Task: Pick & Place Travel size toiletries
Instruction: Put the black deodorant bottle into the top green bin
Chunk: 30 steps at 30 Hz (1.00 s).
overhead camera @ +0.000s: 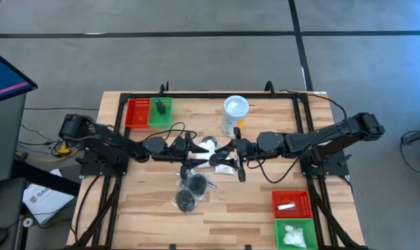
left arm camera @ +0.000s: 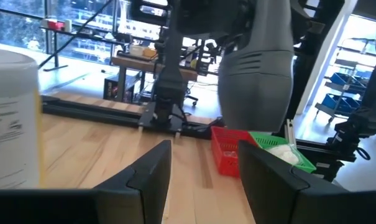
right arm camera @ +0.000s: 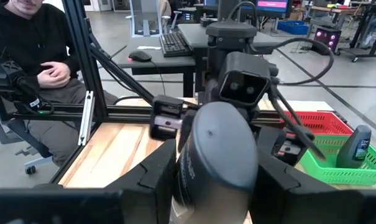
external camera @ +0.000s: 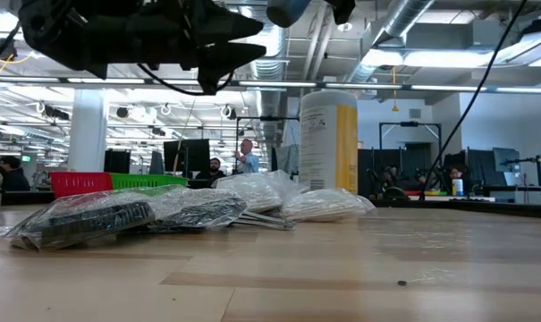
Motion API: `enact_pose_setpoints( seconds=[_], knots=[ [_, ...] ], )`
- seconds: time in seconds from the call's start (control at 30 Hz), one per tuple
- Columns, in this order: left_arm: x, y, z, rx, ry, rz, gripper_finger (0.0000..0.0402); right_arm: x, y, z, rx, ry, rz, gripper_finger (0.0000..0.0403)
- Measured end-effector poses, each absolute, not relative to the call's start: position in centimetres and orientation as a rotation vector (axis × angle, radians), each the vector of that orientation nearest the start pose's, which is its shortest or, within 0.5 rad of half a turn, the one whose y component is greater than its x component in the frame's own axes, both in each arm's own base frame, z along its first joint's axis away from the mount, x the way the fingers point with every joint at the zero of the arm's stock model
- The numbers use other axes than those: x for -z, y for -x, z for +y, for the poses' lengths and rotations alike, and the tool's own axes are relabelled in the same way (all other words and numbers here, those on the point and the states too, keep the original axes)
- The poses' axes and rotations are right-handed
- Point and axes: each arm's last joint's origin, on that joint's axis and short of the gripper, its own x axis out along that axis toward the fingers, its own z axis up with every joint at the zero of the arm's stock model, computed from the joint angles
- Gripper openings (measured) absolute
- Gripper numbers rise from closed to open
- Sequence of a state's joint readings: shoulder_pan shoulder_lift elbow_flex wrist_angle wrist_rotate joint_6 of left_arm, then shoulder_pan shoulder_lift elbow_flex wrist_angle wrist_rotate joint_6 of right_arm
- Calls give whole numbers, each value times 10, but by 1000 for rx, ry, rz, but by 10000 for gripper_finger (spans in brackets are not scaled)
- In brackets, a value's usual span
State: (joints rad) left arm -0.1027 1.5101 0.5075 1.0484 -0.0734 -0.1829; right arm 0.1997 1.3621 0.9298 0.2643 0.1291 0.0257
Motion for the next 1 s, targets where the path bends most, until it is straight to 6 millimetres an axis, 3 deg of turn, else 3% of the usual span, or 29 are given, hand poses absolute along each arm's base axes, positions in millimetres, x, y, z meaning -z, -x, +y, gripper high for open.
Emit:
enact_pose_setpoints(
  seconds=[0.2, 0.7, 1.0],
  knots=[
    [-199, -294, -30, 40, 183, -45, 175, -296, -302, 57, -68, 4, 182, 139],
    [-199, -293, -47, 137, 165, -29, 175, -295, -302, 58, -68, 14, 188, 137],
    [-203, -295, -46, 102, 148, -43, 175, -296, -302, 58, -69, 13, 179, 137]
  ],
)
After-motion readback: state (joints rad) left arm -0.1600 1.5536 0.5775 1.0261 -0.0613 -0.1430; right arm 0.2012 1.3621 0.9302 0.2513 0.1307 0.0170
